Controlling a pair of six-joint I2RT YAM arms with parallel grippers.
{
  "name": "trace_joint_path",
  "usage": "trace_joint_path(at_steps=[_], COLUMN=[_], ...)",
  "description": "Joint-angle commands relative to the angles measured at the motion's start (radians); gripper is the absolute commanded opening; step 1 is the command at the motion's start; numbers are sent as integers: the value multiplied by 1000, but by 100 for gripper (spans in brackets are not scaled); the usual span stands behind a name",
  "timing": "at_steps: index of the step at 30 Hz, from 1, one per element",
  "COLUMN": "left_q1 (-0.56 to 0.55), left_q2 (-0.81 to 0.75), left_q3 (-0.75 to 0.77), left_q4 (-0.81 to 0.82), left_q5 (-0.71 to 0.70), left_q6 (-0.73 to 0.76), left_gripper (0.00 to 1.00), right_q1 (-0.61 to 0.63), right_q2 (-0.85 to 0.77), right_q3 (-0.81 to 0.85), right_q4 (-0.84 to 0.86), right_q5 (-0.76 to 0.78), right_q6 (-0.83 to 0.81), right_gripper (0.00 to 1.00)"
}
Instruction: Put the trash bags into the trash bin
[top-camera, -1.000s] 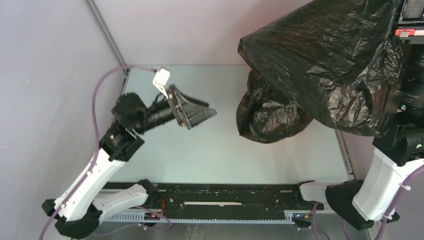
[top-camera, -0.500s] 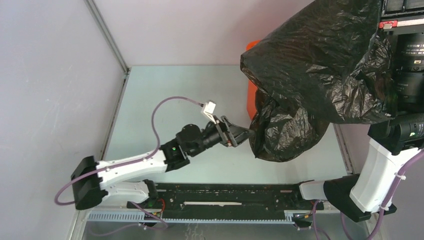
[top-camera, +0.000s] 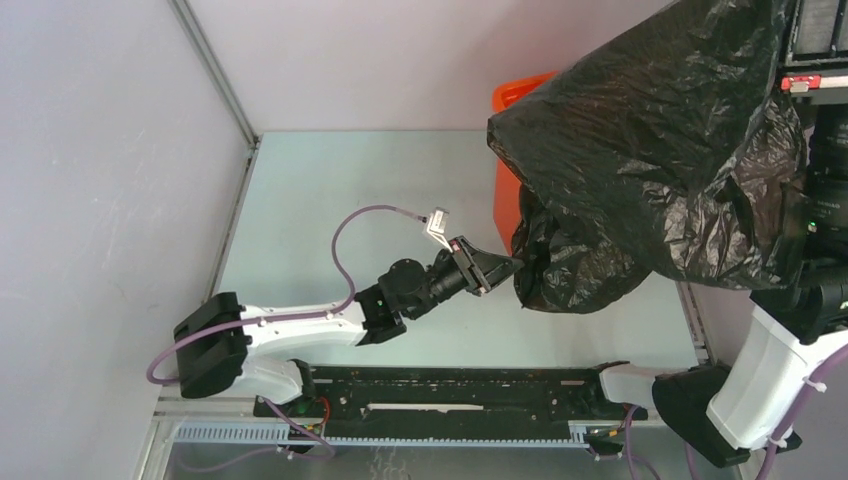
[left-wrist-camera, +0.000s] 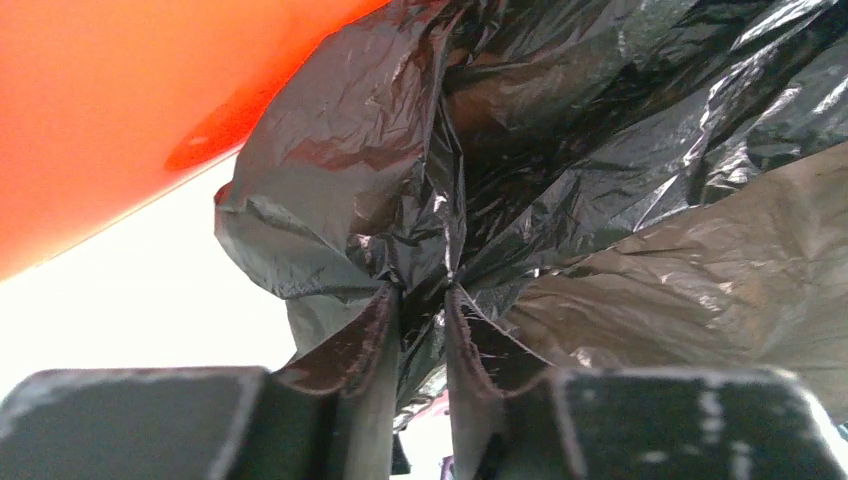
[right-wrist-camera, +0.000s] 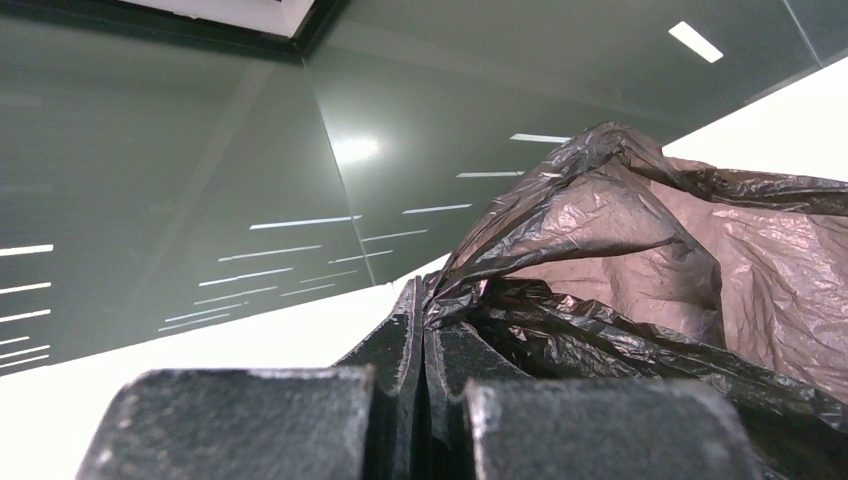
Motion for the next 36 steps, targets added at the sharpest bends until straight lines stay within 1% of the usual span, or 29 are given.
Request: trace_joint_path(at_steps=[1,3,4,7,11,14,16,18,20,22,25,29,33,36], left_q1=[-5,-5,-5,-6,-5,4,33,72,82,94,124,142,147,160], left_q2=[-70,-127,-157,-261,-361,-349,-294,-216,-128,-6,151,371,567,704], left_q3=[53,56,57,72,175,293,393,501,632,772,976,1254,1457,1614], left_q4=[66,16,-10,-99,-296,-382,-416,-426,-455,-470,-476,-469,-444,-468], left_q5=[-54,-75,-84,-111,-200,-265,-250,-202,-213,-200,-131,-42,-26,-44], left_q6=[49,101,125,196,334,486,564,606,676,740,767,809,823,779], left_gripper=[22,20,16,1,0,0,0,0,0,0,0,0,0,0], right_q1=[0,0,0,0,-2,-2,-2,-3,-6,-6,-8,-11,-14,-19], right_q2=[-34,-46,-46,-37,-31,-24,-15,4,24,10,-25,-38,-66,-73], right_q3=[-38,-55,-58,-54,-54,-53,-47,-14,21,-4,-59,-46,-86,-90], right_q4=[20,27,33,38,27,21,21,-12,-57,-62,-48,-84,-106,-127], right_q5=[-1,8,12,14,11,7,-3,-15,-29,-26,-4,7,27,28], right_q6=[10,6,6,11,6,10,20,40,54,55,46,8,-29,-60], right_gripper=[0,0,0,0,0,0,0,0,0,0,0,0,0,0])
